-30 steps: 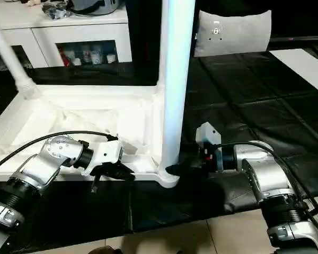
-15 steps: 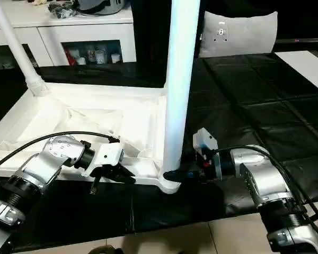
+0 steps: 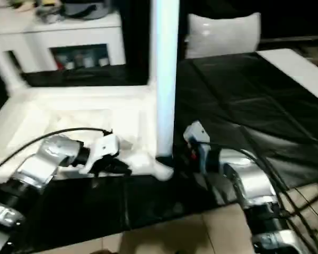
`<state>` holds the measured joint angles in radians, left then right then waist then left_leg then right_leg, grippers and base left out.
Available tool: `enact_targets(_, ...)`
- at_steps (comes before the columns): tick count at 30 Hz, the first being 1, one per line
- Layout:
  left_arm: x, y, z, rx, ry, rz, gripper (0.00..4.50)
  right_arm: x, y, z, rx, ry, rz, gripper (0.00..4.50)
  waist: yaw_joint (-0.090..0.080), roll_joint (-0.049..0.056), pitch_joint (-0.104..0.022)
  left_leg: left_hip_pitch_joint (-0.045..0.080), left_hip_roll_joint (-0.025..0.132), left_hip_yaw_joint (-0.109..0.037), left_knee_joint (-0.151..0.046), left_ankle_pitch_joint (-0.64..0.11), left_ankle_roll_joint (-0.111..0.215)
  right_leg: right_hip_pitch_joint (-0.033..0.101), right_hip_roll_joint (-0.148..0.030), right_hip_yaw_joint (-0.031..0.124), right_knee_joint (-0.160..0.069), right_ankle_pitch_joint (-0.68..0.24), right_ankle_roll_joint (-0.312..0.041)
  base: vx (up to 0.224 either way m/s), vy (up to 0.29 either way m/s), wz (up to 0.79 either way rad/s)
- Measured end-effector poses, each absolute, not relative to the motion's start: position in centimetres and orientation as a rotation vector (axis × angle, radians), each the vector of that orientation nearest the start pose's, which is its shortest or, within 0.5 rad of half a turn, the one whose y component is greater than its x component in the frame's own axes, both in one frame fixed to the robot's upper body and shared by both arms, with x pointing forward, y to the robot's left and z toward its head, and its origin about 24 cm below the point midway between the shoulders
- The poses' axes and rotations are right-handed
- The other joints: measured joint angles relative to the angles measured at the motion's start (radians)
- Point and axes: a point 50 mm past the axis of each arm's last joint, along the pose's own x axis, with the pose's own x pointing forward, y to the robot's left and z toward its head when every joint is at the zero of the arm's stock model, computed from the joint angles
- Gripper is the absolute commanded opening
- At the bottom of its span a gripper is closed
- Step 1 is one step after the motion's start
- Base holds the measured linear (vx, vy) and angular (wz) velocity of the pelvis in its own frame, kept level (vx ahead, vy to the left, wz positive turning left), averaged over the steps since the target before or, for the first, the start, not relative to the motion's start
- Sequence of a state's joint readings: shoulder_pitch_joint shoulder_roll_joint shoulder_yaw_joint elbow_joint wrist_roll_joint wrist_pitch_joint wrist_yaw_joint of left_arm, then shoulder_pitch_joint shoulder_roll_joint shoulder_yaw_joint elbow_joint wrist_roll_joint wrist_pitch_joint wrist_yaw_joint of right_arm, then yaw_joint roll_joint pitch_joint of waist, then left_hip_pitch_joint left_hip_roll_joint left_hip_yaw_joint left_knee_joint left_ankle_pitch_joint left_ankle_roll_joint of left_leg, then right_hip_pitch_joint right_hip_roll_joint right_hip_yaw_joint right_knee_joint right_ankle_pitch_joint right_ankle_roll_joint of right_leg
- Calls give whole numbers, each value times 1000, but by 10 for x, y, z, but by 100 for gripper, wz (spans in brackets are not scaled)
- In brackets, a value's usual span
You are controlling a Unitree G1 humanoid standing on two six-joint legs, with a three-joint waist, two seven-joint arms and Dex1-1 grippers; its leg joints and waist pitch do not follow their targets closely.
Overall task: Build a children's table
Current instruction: Rotate leg to tighten
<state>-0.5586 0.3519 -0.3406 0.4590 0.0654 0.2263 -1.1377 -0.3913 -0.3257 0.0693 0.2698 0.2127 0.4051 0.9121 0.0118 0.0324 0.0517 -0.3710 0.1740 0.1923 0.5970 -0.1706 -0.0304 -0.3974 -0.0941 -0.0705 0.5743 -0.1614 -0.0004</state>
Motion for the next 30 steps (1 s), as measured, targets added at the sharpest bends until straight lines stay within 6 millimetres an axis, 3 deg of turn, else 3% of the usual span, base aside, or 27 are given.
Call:
enact_targets(3,314,101,47,387,490,-1191,0,313,-145,58,17,338,770,199,-32,2,1,-2,0,-8,2,0,0,2,-1,-10,-14,0,0,0,0,0)
enact_targets(5,315,91,45,346,487,-1134,0,317,-144,57,19,328,681,254,-46,8,5,-2,1,-23,1,0,0,13,-2,-35,-35,0,0,0,0,0)
enact_targets(7,316,83,44,323,478,-1091,0,321,-143,55,44,314,617,269,-65,15,9,-2,3,-35,-1,-1,0,25,-5,-55,-50,0,0,0,0,0)
enact_targets(9,316,79,44,319,474,-1081,0,321,-143,55,54,308,601,269,-70,17,11,1,2,-36,-1,-1,0,27,-5,-53,-46,0,0,0,0,0)
enact_targets(11,316,78,44,318,471,-1076,0,322,-144,55,57,304,599,304,-73,13,15,7,-2,-34,-5,-4,-4,24,-9,-54,-42,0,0,0,0,0)
enact_targets(12,316,79,44,321,469,-1075,0,322,-143,56,57,300,605,309,-73,12,16,7,-2,-36,-4,-12,-10,20,-17,-68,-46,0,0,0,0,0)
enact_targets(13,317,79,45,331,463,-1073,0,321,-142,56,54,295,615,309,-74,15,18,6,0,-37,-3,-19,-10,25,-26,-97,-56,0,0,0,0,0)
enact_targets(14,317,80,45,335,460,-1072,0,321,-142,57,52,292,620,332,-78,21,21,3,5,-45,-3,-21,-10,39,-32,-122,-67,0,0,0,0,0)
enact_targets(15,318,80,46,343,456,-1073,0,321,-142,57,50,289,619,332,-80,31,25,1,13,-52,-4,-22,-11,52,-33,-138,-73,-2,2,54,26,-5)
enact_targets(16,319,80,47,358,451,-1078,0,321,-144,57,44,287,621,353,-67,27,32,2,12,-47,-5,-21,-11,49,-32,-117,-18,-38,-7,54,26,-5)
enact_targets(17,320,80,48,372,450,-1082,0,321,-146,57,42,287,624,353,-60,12,32,10,8,-31,-5,-21,-11,46,-32,-83,22,-48,-15,0,0,0)
enact_targets(18,321,81,49,381,446,-1079,0,321,-147,58,36,283,634,360,-52,-9,31,25,-5,-20,-4,-21,-12,29,-32,-48,34,-46,-14,68,-86,23)
enact_targets(19,321,82,49,394,439,-1089,0,320,-149,58,28,279,643,382,-38,-18,31,26,-15,-19,5,-34,-23,14,-32,-33,45,-37,-1,68,-86,23)
enact_targets(20,321,82,50,402,432,-1099,0,320,-150,59,23,275,651,393,-27,-19,32,21,-16,-24,20,-46,-14,10,-33,-35,45,-37,-1,79,-81,-5)
enact_targets(21,321,83,51,420,421,-1117,0,320,-153,62,8,264,667,397,-8,-7,27,12,-14,-38,23,-50,-9,10,-33,-45,45,-36,-1,108,-32,-28)
enact_targets(22,321,85,53,434,412,-1140,0,318,-156,62,-7,265,702,397,-1,2,22,-1,-9,-53,16,-31,-23,6,-24,-54,42,-34,-4,108,-32,-28)
enact_targets(24,320,88,55,449,400,-1165,0,316,-161,63,-30,263,754,425,-1,1,17,-13,-1,-52,16,-14,-25,-1,-14,-50,35,-16,-15,83,-4,-7)
enact_targets(27,320,98,59,485,389,-1200,0,313,-170,68,-50,259,835,446,3,0,16,-15,-1,-48,12,-15,-25,-8,-14,-48,34,-7,-20,37,-3,2)
enact_targets(30,318,106,61,528,393,-1263,0,309,-181,73,-83,279,918,448,19,1,16,-15,0,-45,7,-14,-25,-8,-14,-48,33,-10,-20,0,0,0)
